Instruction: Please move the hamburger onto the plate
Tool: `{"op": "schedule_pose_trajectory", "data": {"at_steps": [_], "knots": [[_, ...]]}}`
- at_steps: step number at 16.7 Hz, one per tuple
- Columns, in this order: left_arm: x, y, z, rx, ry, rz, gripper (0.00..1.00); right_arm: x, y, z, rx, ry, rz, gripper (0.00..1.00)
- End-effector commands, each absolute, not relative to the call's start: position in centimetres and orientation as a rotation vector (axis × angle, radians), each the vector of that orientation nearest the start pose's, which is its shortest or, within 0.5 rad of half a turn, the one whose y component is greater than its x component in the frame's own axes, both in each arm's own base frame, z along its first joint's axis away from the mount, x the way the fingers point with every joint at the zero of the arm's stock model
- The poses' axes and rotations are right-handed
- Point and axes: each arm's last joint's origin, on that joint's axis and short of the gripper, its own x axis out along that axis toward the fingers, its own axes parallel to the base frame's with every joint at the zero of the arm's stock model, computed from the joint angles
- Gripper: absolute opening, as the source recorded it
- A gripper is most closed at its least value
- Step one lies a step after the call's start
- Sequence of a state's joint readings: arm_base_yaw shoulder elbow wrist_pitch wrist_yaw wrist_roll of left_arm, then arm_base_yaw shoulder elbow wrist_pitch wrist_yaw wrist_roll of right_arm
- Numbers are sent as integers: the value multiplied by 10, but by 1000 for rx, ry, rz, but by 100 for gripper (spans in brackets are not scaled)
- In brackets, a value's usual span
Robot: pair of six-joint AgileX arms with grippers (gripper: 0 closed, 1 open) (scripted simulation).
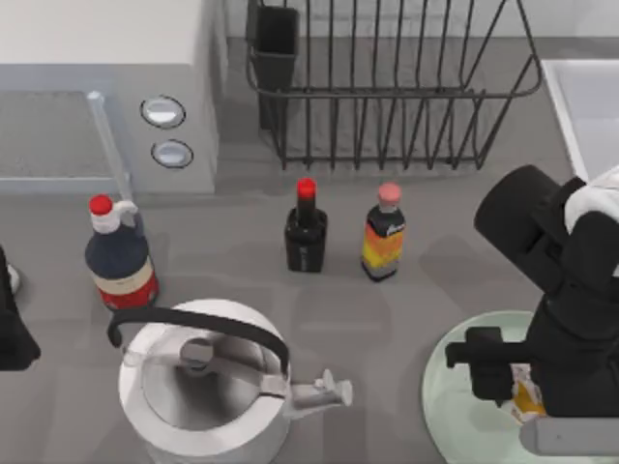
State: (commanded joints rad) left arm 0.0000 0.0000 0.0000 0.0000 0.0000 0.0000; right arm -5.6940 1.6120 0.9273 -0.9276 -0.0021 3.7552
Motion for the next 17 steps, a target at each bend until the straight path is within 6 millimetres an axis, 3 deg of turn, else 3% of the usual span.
{"op": "schedule_pose_trajectory", "data": {"at_steps": [5,17], "knots": [[106,-1,160,0,0,0,100,216,144,151,-2179,58,2257,0],[106,-1,160,0,0,0,100,216,144,151,-2179,58,2257,90]]}}
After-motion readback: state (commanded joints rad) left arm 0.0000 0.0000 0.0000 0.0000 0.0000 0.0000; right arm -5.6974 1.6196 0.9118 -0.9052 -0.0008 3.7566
